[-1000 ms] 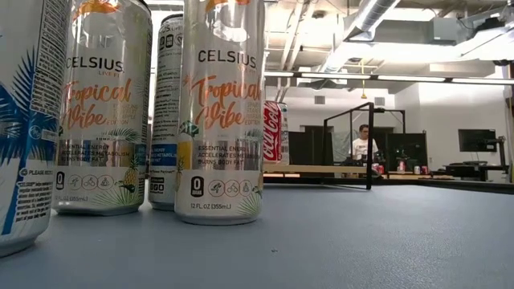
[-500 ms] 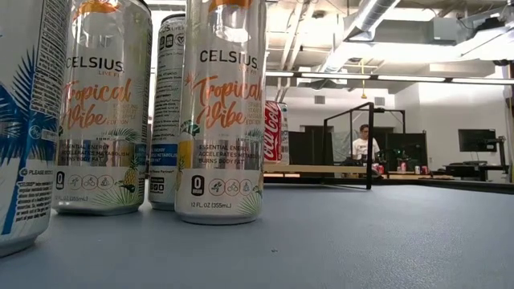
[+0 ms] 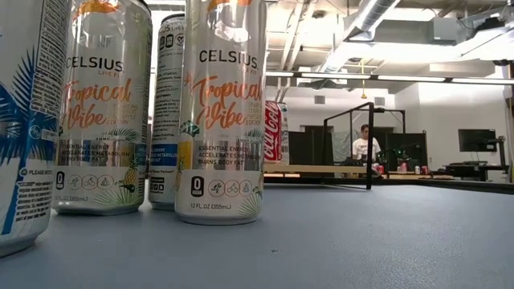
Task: Place canned beverage on shelf
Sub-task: Put the top right white yellow soda can on the shelf
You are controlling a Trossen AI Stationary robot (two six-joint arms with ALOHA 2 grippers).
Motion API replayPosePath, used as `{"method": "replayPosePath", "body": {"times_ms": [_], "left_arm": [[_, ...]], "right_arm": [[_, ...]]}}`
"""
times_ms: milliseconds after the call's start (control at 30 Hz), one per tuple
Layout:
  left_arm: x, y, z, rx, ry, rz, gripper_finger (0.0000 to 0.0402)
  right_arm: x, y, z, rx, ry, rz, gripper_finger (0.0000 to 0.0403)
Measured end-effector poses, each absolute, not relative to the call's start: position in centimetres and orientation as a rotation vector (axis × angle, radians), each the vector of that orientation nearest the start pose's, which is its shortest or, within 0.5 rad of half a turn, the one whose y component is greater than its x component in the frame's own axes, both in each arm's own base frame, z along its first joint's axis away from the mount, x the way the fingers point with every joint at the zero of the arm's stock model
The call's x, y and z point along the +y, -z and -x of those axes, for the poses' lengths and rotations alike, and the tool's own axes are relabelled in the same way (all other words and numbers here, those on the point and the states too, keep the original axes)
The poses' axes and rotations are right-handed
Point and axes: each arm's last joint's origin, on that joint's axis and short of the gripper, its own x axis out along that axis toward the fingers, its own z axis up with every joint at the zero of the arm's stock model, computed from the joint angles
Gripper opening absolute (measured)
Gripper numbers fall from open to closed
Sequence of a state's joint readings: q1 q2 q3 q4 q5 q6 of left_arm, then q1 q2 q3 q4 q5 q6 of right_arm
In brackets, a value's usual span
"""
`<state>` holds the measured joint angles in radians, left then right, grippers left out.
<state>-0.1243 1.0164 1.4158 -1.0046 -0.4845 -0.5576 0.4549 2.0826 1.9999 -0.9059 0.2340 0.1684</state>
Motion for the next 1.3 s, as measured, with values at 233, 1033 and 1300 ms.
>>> {"method": "replayPosePath", "body": {"times_ms": [233,1033,1300], "left_arm": [[-0.6,-42.6,-16.0,0.458,-0.514,0.344,0.0206],[-0.6,-42.6,-16.0,0.464,-0.513,0.307,0.0206],[-0.6,-42.6,-16.0,0.464,-0.513,0.308,0.0206]], "right_arm": [[18.9,-28.5,-41.5,0.960,-0.135,0.162,0.0361],[18.5,-26.3,-42.3,0.994,-0.130,0.144,0.0253],[19.0,-26.9,-41.3,1.021,-0.126,0.188,0.0221]]}}
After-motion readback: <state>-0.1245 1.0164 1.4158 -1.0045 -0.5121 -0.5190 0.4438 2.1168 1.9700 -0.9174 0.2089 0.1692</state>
